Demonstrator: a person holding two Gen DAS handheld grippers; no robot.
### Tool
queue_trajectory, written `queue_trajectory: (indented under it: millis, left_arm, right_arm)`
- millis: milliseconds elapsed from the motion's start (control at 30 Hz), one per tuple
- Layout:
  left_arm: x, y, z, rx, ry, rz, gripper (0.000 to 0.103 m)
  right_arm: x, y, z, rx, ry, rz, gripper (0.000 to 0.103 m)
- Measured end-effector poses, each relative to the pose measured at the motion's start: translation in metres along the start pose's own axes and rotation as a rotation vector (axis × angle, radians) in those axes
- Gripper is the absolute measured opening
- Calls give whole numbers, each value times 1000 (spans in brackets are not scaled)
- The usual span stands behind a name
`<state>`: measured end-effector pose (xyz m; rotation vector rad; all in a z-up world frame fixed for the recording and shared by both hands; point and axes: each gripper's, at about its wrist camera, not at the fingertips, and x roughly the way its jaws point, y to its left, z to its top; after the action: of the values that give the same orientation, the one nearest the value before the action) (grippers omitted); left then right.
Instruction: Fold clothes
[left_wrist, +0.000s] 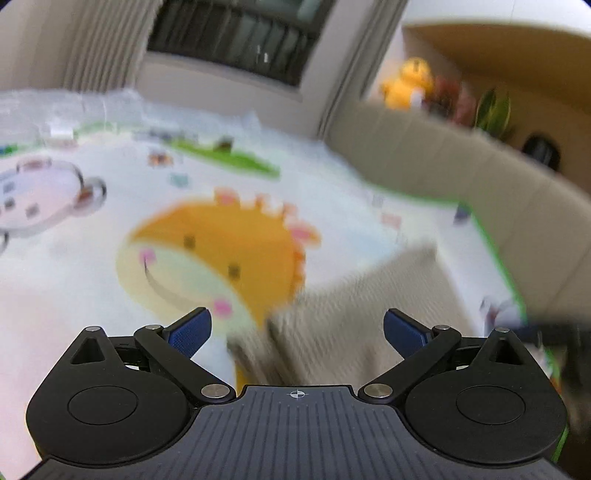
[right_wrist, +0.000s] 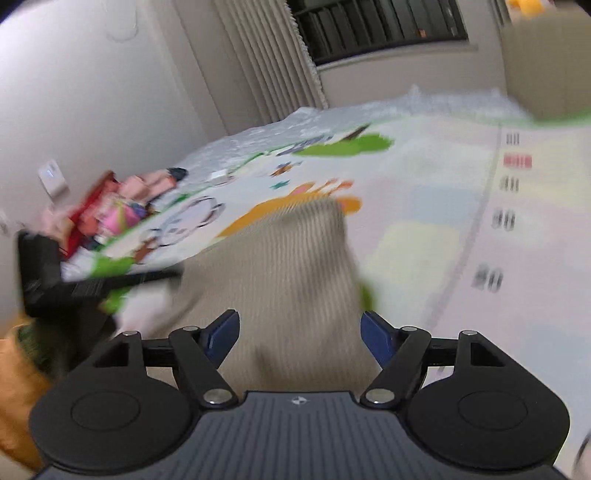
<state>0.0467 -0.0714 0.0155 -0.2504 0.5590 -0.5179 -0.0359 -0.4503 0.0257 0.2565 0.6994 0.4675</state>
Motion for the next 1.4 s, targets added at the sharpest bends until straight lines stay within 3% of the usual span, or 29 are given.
queue_trajectory:
  millis: [67, 200, 300, 333, 500, 567, 633, 733, 900, 1000, 1067, 1167, 1267, 1367, 1400]
  left_arm:
    - [1, -2, 9, -8, -20, -37, 103]
    - [33, -1, 16, -27, 59, -131, 103]
    - [66, 14, 11, -107, 159, -148, 103]
    - [74, 18, 7, -138, 189, -155, 103]
    - [77, 22, -12, -195, 253, -200, 103]
    - [70, 15, -18, -221, 279, -245, 103]
    - [65, -2, -33, -251, 319, -315, 103]
    - [57, -42, -54, -192, 335, -373, 103]
    - [48, -76, -65, -184, 347, -503, 103]
    - [24, -86, -57, -115, 306, -564, 103]
    - [4, -78, -46, -84, 232, -527, 103]
    - [-17, -53, -29, -92, 111, -326, 103]
    - [-5, -32, -26, -104, 78, -95, 100]
    - [21, -24, -42, -134, 153, -50, 67]
    - [29, -24, -50, -153, 181, -67, 66]
  right_arm:
    - [-2, -6, -15, 131, 25, 69, 73]
    - [22, -21, -44, 451, 122, 224, 73]
    - [50, -24, -59, 561, 124, 231, 73]
    - [55, -24, -58, 563, 103, 228, 67]
    - [61, -35, -27, 509, 64, 187, 57]
    - [54, -43, -6, 410, 11, 88, 55]
    - [46, -41, 13, 226, -63, -65, 54]
    - [39, -33, 35, -23, -139, -258, 55]
    - [19, -14, 36, -117, -189, -246, 71]
    - [2, -4, 28, -196, -204, -236, 78]
    - [-3, 5, 21, -234, -203, -238, 79]
    - [-12, 17, 9, -267, -217, -223, 79]
    - [-9, 39, 5, -294, -251, -207, 79]
    - [11, 67, 6, -355, -275, -191, 72]
    - [17, 76, 6, -367, -276, -189, 70]
